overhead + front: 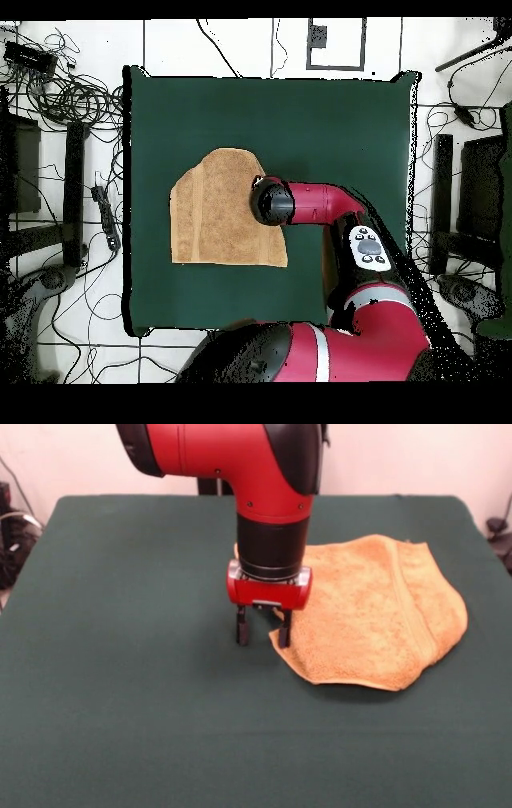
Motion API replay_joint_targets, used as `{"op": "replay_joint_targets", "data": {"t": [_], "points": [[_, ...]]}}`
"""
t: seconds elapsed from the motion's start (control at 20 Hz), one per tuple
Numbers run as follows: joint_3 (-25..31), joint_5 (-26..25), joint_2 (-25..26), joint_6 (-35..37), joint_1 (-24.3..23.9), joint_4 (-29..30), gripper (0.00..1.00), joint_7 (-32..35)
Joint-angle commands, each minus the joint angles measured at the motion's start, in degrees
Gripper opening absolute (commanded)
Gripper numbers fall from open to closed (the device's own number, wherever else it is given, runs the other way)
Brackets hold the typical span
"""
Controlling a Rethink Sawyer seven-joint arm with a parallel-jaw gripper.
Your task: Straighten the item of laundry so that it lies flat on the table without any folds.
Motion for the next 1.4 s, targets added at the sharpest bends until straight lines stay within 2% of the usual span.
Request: {"op": "replay_joint_targets", "data": {"t": [0.05, 0.45, 0.5, 0.65, 1.1, 1.25, 1.3, 1.4], "points": [[1.3, -3.3, 6.3, 0.5, 1.7, -1.5, 1.00, 0.6], [1.7, -3.4, 5.7, 1.0, 1.9, -1.0, 1.00, 0.2], [1.3, -2.6, 5.6, 0.3, 2.0, -0.3, 0.00, 1.8], [0.5, -1.9, 5.5, -1.1, 2.3, 0.2, 0.00, 3.9], [0.6, -2.1, 5.6, -2.4, 2.3, 0.0, 0.00, 3.8], [1.3, -3.4, 5.6, -0.4, 2.0, -0.8, 0.00, 0.7], [0.1, -4.2, 5.9, -2.6, 3.0, -2.0, 0.00, 1.5], [0.2, -2.6, 6.1, -2.6, 2.7, -1.3, 0.00, 3.4]]}}
